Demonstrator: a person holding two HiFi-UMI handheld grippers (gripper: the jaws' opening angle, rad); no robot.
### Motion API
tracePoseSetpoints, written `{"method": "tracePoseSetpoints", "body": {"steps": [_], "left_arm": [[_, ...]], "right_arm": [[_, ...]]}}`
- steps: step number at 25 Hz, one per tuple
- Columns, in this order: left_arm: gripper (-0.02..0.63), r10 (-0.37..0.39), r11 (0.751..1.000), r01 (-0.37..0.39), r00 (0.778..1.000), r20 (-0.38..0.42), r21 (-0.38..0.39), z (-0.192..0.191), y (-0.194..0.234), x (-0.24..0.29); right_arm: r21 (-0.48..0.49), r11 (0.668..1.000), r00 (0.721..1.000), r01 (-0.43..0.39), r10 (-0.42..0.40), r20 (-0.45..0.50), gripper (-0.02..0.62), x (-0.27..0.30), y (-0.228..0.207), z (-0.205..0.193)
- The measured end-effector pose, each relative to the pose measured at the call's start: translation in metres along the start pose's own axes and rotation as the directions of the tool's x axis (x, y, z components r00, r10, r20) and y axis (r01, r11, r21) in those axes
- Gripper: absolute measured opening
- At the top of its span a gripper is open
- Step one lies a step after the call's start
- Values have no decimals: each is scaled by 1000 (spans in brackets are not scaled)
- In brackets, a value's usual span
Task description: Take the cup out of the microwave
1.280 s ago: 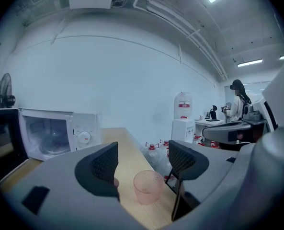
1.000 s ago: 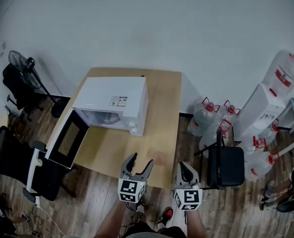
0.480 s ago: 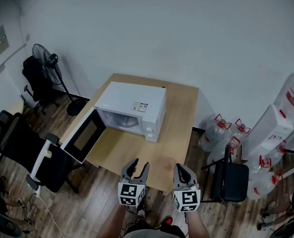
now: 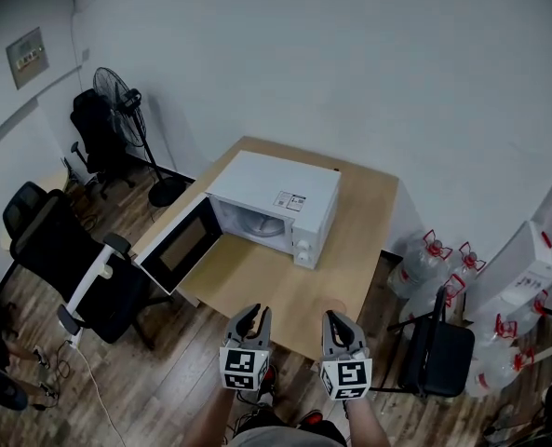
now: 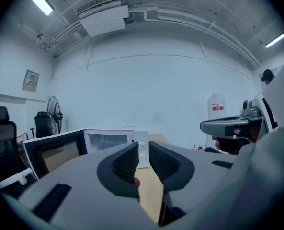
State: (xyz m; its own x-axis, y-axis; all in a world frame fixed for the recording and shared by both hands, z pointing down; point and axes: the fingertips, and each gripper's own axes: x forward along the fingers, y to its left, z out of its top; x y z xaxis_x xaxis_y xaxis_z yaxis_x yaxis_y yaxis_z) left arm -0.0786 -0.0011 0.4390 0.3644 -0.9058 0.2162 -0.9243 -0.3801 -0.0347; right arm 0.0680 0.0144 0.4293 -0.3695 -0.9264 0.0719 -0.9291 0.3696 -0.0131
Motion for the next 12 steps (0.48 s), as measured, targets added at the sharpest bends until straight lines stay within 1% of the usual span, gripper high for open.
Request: {"method": "tracePoseSetpoints", "body": {"steps": [7,12], "left_arm": [[45,58,998,-58,998,-11,-8,-5,15,-15],[25,89,996,-89,996,-16,10,-5,21,-19]], "right_arm": [[2,999,999,-52,52,-2,18,7,19,-1],[2,998,998,-68,68,-2,18,9,26,-2]]}}
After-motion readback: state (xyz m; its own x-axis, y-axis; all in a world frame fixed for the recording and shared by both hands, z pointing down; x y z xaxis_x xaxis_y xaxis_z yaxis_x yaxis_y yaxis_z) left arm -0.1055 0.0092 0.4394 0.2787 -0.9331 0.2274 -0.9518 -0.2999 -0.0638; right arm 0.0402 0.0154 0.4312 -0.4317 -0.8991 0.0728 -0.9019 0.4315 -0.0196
